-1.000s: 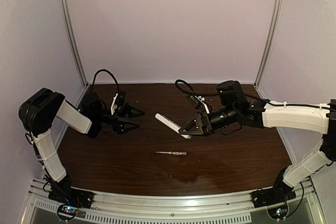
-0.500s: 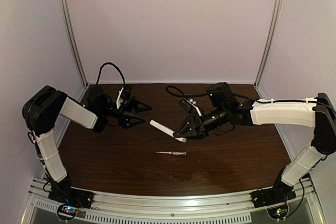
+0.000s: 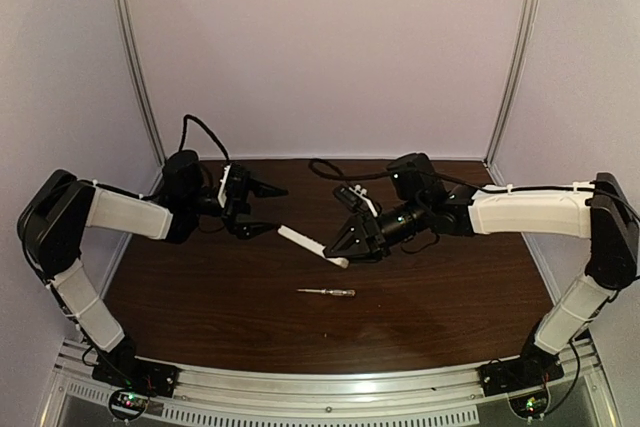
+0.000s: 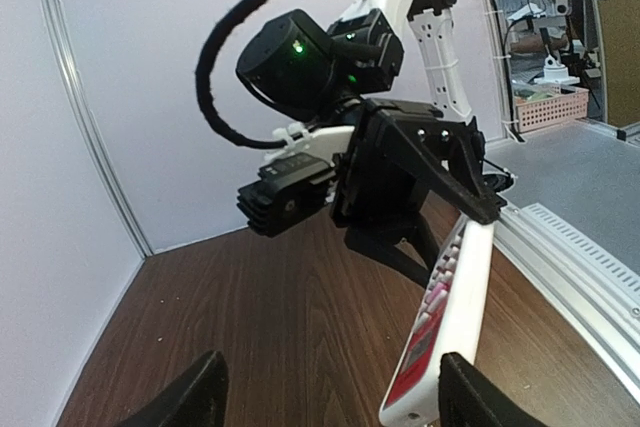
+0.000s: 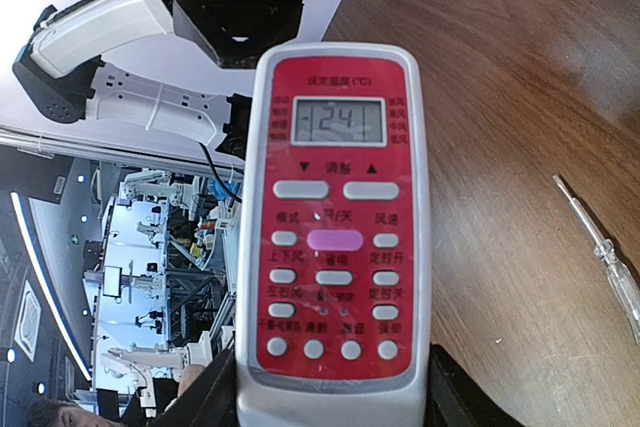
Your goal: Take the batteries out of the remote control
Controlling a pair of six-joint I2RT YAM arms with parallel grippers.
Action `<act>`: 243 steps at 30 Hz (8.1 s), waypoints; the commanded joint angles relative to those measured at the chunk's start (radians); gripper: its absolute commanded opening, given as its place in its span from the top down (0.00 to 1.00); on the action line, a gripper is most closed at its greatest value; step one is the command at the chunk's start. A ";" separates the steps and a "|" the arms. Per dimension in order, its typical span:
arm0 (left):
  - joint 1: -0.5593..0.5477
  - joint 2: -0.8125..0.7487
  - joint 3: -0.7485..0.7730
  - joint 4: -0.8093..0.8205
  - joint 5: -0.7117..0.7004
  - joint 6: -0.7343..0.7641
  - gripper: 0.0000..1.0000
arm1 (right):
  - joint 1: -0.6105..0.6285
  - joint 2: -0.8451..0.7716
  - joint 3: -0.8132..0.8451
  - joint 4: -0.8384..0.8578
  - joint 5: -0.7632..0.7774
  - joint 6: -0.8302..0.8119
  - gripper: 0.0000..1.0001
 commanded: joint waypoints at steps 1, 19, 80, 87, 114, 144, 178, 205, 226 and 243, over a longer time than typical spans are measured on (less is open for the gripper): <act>-0.019 -0.010 0.006 -0.176 0.039 0.179 0.27 | 0.004 0.027 0.043 0.063 -0.079 0.019 0.60; -0.062 -0.030 0.065 -0.501 0.014 0.424 0.37 | 0.006 0.063 0.087 0.081 -0.123 0.041 0.61; -0.097 -0.063 0.122 -0.365 -0.118 -0.325 1.00 | 0.106 -0.153 -0.084 0.329 0.569 -0.424 0.16; -0.097 -0.057 0.118 -0.327 -0.110 -0.415 1.00 | 0.109 -0.098 -0.076 0.396 0.514 -0.412 0.33; -0.099 -0.038 0.111 -0.298 -0.026 -0.468 1.00 | 0.107 -0.031 -0.068 0.526 0.455 -0.367 0.67; -0.117 -0.145 0.092 -0.500 -0.161 -0.292 0.02 | 0.107 -0.086 -0.156 0.567 0.440 -0.266 1.00; -0.103 -0.175 0.049 -0.388 -0.131 -0.415 0.15 | 0.080 -0.284 -0.293 0.526 0.349 -0.173 1.00; -0.219 -0.183 0.091 -0.368 -0.178 -0.541 0.45 | 0.055 -0.181 -0.274 0.683 0.268 -0.174 1.00; -0.251 -0.126 0.103 -0.313 -0.178 -0.589 0.70 | 0.055 -0.139 -0.259 0.743 0.261 -0.174 1.00; -0.252 -0.124 0.075 -0.232 -0.178 -0.635 0.73 | 0.055 -0.130 -0.270 0.757 0.256 -0.168 1.00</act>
